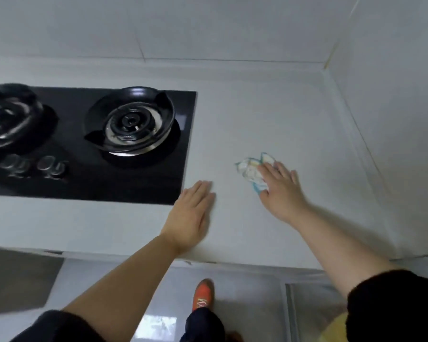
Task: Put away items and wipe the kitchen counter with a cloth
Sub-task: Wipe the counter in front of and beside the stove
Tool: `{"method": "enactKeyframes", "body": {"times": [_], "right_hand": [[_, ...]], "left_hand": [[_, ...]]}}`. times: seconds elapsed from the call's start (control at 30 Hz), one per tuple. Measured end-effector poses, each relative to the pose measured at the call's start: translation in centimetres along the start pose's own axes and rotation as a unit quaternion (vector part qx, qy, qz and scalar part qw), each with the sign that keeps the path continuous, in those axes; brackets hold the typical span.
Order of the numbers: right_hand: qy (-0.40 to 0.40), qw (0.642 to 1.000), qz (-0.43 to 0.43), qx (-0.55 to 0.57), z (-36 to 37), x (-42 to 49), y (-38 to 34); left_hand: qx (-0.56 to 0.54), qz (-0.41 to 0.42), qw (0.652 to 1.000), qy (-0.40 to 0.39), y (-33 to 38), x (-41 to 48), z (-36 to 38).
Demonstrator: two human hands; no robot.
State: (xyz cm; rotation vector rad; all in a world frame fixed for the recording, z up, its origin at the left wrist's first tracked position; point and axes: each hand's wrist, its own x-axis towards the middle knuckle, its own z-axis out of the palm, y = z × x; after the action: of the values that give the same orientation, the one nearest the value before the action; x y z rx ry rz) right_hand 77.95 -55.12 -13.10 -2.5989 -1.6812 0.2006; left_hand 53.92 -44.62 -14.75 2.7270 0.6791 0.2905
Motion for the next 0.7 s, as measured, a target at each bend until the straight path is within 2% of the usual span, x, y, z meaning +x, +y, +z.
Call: {"method": "enactKeyframes", "body": {"times": [0.07,0.2,0.33,0.43,0.6,0.7], "right_hand": [[0.003,1.000,0.022,0.004,-0.1,3.3,-0.6],[0.001,0.999,0.034,0.022,-0.1,9.7,-5.2],[0.007,0.997,-0.062,0.039,0.6,10.6,-11.7],[0.019,0.993,-0.106,0.051,1.6,7.4,-14.7],[0.023,0.988,-0.141,0.063,2.1,1.6,-15.6],[0.011,0.966,-0.240,0.090,2.1,-3.6,-14.1]], "left_hand": [[0.008,-0.037,0.999,0.016,-0.3,-2.4,-0.6],[0.043,-0.163,0.983,0.065,-1.6,-6.3,-1.7],[0.048,-0.295,0.948,0.107,-3.2,-8.4,-1.7],[0.059,-0.292,0.950,0.098,-3.5,-8.4,-1.6],[0.068,-0.292,0.950,0.084,-3.3,-8.4,-1.8],[0.056,-0.294,0.952,0.064,-3.1,-8.4,-2.2]]}}
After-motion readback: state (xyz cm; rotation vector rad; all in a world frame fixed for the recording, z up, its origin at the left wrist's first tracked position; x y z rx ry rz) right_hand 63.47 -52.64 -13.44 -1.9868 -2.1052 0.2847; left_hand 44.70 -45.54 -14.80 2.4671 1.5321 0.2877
